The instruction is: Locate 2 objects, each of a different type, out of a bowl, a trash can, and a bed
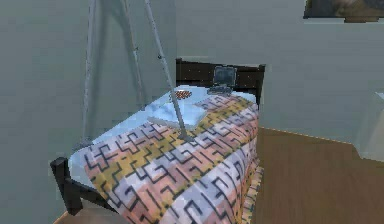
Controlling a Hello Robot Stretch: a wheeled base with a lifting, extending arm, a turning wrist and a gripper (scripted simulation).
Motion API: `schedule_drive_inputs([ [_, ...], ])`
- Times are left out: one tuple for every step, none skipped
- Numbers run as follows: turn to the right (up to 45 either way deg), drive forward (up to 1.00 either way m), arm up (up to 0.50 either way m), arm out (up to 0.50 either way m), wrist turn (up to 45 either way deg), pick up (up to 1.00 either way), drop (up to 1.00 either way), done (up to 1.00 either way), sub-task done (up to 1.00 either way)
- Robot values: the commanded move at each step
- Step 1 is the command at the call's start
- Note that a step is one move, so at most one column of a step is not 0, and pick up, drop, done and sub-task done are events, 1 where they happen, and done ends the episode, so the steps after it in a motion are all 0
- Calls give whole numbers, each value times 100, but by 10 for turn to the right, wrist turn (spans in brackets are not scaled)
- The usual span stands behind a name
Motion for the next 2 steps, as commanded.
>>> schedule_drive_inputs([
  [450,0,0,0,0,0,0,0,0],
  [360,0,0,0,0,0,0,0,0],
])
